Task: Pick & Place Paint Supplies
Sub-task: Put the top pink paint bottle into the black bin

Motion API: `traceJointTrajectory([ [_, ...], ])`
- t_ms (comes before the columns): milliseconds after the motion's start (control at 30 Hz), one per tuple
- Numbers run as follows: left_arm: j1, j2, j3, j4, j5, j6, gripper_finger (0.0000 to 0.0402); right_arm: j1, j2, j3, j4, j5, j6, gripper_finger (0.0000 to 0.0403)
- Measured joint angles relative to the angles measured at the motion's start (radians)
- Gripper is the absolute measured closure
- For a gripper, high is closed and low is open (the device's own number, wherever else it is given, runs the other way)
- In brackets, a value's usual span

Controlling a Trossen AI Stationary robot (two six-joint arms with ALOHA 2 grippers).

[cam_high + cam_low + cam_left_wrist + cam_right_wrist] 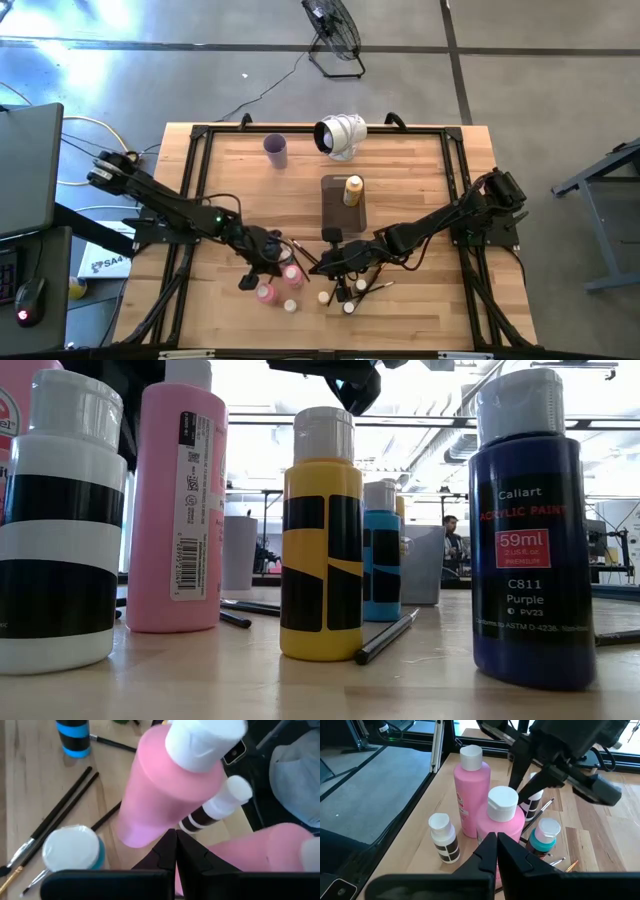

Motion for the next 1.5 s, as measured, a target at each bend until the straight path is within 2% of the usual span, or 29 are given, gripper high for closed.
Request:
traceJointTrajectory([
  [400,0.0,0.082,0.0,0.107,0.028,0.0,0.0396,0.0,0.0,0.0,0.0,0.0,0.0,0.04],
  [1000,0.0,0.087,0.0,0.2,0.001,0.054,0.0396,0.0,0.0,0.0,0.0,0.0,0.0,0.0399],
  [1233,0.0,0.087,0.0,0.189,0.001,0.053,0.0396,0.0,0.0,0.0,0.0,0.0,0.001,0.04],
  [1500,0.0,0.072,0.0,0.08,0.001,-0.001,0.0396,0.0,0.0,0.0,-0.045,-0.005,0.011,0.0399],
])
